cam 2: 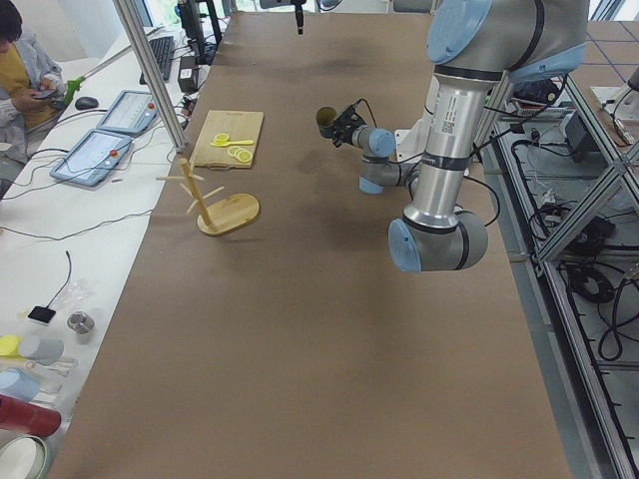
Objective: Hang cup on storage rack
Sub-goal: 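Lift the blue mug off the table with the left gripper, then carry the mug with the left gripper up to the wooden rack's peg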
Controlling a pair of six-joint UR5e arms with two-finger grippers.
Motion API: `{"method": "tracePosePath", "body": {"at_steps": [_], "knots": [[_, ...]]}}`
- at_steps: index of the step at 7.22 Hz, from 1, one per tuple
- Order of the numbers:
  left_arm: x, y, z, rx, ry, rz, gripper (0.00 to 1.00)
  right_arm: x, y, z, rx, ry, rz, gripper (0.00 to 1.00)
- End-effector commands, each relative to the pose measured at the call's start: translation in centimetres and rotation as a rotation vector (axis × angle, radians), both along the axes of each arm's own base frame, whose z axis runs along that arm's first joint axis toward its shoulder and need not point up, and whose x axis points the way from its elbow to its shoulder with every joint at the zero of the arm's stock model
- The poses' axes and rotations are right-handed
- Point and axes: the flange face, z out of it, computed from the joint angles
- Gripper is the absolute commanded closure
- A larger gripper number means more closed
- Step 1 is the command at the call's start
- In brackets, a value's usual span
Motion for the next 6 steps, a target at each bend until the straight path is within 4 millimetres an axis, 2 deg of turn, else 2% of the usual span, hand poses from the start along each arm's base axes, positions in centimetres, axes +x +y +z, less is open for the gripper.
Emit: {"method": "tracePosePath", "body": {"at_steps": [1,3,4,5,6], "knots": [[-2.7,-3.9,-0.5,-0.180,0.125,-0.015,1.00,3.5,2.1,2.6,-0.019,-0.031,0.009,0.00],[-6.2,-8.4,-0.4,-0.179,0.126,-0.102,1.00,3.8,2.3,2.8,-0.021,-0.031,0.012,0.00],[-9.1,-11.8,0.0,-0.173,0.101,-0.104,1.00,3.8,2.4,3.0,-0.025,-0.029,0.013,0.00],[-12.1,-15.6,1.1,-0.238,0.100,-0.075,1.00,3.9,2.7,3.3,-0.029,-0.028,0.013,0.00],[-14.0,-19.4,1.0,-0.280,0.106,-0.059,1.00,3.9,2.8,3.3,-0.031,-0.029,0.013,0.00]]}}
